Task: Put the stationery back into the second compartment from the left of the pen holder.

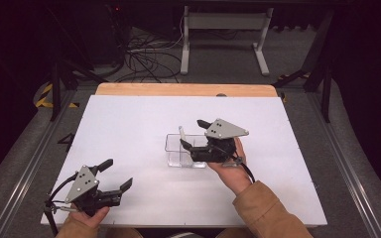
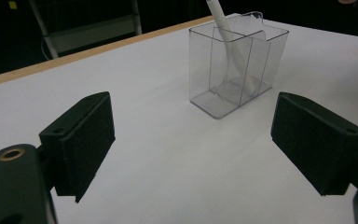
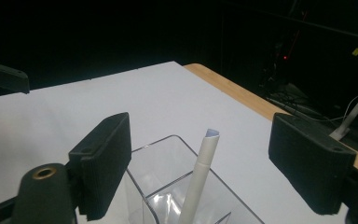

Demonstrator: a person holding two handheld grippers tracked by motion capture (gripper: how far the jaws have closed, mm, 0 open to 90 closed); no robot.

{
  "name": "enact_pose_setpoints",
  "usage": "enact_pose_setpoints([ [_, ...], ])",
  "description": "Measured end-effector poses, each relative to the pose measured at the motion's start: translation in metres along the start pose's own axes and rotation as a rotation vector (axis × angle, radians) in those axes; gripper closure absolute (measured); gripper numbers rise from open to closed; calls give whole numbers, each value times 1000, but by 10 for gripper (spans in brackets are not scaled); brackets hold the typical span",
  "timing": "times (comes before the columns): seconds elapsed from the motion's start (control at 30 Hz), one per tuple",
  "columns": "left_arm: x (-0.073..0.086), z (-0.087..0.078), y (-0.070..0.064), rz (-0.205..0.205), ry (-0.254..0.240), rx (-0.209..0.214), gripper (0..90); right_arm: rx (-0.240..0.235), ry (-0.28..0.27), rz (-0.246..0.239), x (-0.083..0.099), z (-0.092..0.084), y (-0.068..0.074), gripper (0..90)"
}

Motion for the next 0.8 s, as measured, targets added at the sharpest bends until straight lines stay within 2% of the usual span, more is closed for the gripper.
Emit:
enact_pose_setpoints([
  [0.27, -1, 1, 0, -5, -3, 1, 144, 1, -2, -8, -4, -11, -6, 177],
  [0.43, -1, 0, 1, 2, -5, -1, 142, 1, 1, -19, -2, -25, -10, 126],
  [0.63, -2, 0, 0, 0, -12, -4, 139, 29, -11, -3, 15, -54, -17, 85],
  [0.7, -3, 0, 0, 0, -15, -6, 136, 38, -15, 10, 27, -67, -20, 75],
  [0.8, -3, 0, 0, -3, -20, -8, 133, 50, 0, 17, 36, -75, -21, 54],
])
Point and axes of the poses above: each handheld gripper's, and its own axes: z roughly forward along the jaws, x roughly out of its underside, y roughly to its left, the point moved 6 cm from there along z, roughly forward along the jaws, and after that the axes turned 10 degrees about -z, right-handed, at the moved point
